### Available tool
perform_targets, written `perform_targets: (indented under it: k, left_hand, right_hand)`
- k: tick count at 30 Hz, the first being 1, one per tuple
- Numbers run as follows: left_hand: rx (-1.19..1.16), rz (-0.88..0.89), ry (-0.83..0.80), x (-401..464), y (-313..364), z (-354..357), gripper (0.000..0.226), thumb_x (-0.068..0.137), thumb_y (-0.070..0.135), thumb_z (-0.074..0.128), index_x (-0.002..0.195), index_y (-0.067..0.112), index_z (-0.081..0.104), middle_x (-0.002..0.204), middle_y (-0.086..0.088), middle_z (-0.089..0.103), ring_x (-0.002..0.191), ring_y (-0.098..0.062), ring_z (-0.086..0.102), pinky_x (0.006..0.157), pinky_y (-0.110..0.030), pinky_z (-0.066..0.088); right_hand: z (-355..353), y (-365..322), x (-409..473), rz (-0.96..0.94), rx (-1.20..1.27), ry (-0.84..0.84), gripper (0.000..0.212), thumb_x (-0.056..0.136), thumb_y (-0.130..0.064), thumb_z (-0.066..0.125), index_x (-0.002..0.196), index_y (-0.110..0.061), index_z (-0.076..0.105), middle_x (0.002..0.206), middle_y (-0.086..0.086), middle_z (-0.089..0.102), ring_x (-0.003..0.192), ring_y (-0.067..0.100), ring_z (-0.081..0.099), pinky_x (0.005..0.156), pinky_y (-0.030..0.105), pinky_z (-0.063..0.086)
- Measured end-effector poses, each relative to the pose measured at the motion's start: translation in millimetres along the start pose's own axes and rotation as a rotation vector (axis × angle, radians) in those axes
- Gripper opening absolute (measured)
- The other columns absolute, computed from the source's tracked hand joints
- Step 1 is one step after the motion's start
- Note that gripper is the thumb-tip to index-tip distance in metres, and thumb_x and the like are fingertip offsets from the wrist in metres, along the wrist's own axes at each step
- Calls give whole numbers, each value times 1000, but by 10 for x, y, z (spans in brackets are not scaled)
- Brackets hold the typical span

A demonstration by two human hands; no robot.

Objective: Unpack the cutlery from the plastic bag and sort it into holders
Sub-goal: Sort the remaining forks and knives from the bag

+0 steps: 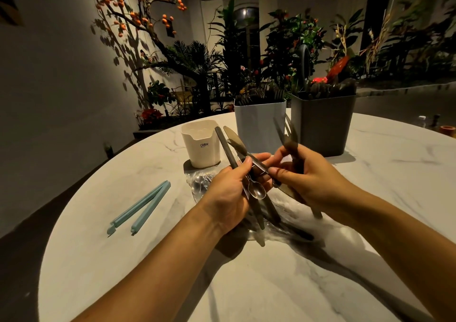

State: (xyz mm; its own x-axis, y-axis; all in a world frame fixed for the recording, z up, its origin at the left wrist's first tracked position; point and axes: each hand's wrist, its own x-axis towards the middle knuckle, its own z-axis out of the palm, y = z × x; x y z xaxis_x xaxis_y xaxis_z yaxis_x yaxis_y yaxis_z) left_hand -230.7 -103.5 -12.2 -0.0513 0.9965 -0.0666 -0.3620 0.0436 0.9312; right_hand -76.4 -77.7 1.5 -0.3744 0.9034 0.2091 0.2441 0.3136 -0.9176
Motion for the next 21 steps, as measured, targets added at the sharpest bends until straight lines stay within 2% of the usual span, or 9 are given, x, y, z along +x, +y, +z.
perform_targets:
  k: [3, 5, 8, 10, 12, 15, 18, 21]
  left_hand:
    - [-16, -14, 22, -12, 10, 1, 35, 108, 24, 39, 111, 9, 70, 108, -13, 75, 98, -25, 74, 87, -37, 59]
    - [-33, -18, 14, -29, 21, 2, 35, 108, 24, 38, 115, 6, 68, 105, -13, 76, 92, -23, 75, 77, -34, 62]
    - [-45, -36, 10, -49, 35, 27, 32, 108, 24, 39, 109, 7, 67, 102, -13, 77, 89, -24, 76, 74, -35, 63]
    - [-15, -31, 38, -41, 26, 31, 33, 107, 24, 40, 103, 8, 69, 99, -12, 77, 85, -23, 76, 74, -34, 61]
    - [-2, -2, 77, -28, 15, 24, 34, 107, 25, 42, 101, 6, 69, 88, -10, 72, 71, -17, 71, 66, -27, 58]
    - [3, 32, 122, -13, 7, 19, 35, 107, 26, 43, 100, 3, 68, 78, -7, 61, 64, -13, 58, 61, -24, 50]
    - [67, 84, 118, -28, 25, 28, 39, 108, 27, 40, 98, 5, 71, 80, -6, 60, 70, -14, 55, 62, -24, 47]
    - [180, 145, 63, -64, 38, 26, 41, 108, 29, 38, 98, 12, 74, 92, -5, 72, 82, -14, 65, 68, -25, 52]
  right_hand:
    - [-1, -35, -32, 4, 38, -22, 21, 98, -9, 55, 101, -25, 67, 85, -7, 70, 64, -4, 64, 47, 8, 43]
    - [-25, -48, -38, 68, 129, 9, 25, 100, -8, 53, 95, -22, 73, 77, -8, 70, 60, 1, 62, 46, 8, 41]
    - [-88, -63, -37, 128, 246, 21, 23, 96, -6, 58, 99, -22, 74, 87, 2, 73, 67, 13, 58, 52, 17, 43]
    - [-94, -69, -45, 98, 269, -1, 21, 86, -15, 70, 105, -23, 75, 91, 5, 74, 58, 10, 53, 48, 16, 40]
    - [-69, -60, -35, 70, 271, 54, 38, 71, -33, 74, 106, -19, 74, 82, 0, 73, 53, 6, 50, 44, 14, 38]
    - [-60, -39, 7, -2, 338, 214, 44, 72, -39, 73, 107, -12, 73, 64, -9, 67, 47, 1, 48, 44, 14, 38]
    - [-39, -76, 5, -155, 293, 296, 32, 82, -30, 71, 106, -8, 73, 65, -12, 65, 52, -4, 54, 47, 10, 41]
    - [-56, -168, 10, -303, 197, 382, 18, 88, -27, 67, 98, -13, 73, 80, -8, 70, 71, -3, 64, 63, 15, 50]
